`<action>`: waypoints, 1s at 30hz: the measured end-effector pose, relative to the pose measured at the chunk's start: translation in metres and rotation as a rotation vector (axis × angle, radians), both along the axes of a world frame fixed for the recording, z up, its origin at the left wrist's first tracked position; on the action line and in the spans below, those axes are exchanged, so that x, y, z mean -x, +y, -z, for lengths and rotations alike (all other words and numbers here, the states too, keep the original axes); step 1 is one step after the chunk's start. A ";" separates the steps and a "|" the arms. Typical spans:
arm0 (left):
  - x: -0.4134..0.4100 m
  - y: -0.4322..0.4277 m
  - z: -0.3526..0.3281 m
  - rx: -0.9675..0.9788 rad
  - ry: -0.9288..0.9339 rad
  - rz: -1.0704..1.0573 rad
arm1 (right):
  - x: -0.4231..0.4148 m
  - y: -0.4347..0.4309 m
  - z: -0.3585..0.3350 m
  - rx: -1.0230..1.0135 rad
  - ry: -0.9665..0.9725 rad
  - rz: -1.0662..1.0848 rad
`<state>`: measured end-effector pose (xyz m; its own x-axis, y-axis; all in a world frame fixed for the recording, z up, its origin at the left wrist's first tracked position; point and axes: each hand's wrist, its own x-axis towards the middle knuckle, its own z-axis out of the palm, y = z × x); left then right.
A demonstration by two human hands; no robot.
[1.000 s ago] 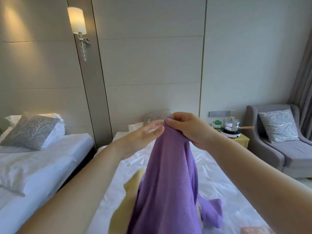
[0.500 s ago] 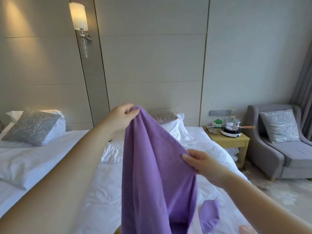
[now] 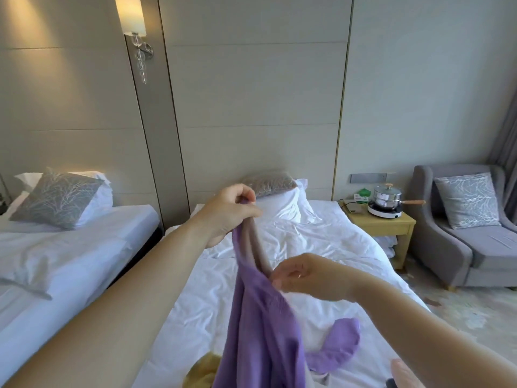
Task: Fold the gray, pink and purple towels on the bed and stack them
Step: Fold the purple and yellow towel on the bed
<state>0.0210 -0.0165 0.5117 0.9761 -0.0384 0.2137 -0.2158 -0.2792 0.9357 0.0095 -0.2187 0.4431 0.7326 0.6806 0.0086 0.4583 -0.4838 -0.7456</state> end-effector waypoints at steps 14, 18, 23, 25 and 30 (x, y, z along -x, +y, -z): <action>0.027 0.021 -0.052 -0.510 -0.078 0.221 | -0.037 0.015 -0.034 -0.399 -0.100 0.212; 0.013 0.041 -0.019 -0.817 -0.070 -0.275 | -0.047 0.003 -0.064 -0.332 -0.520 0.440; 0.003 0.060 0.010 -0.571 0.108 -0.469 | -0.054 -0.027 -0.086 -0.384 -0.687 0.589; 0.002 0.055 0.005 -0.356 0.104 -0.492 | -0.052 -0.037 -0.068 -0.163 -0.596 0.540; -0.012 0.021 -0.024 -0.340 -0.127 -0.491 | -0.027 -0.032 0.004 0.017 -0.313 0.341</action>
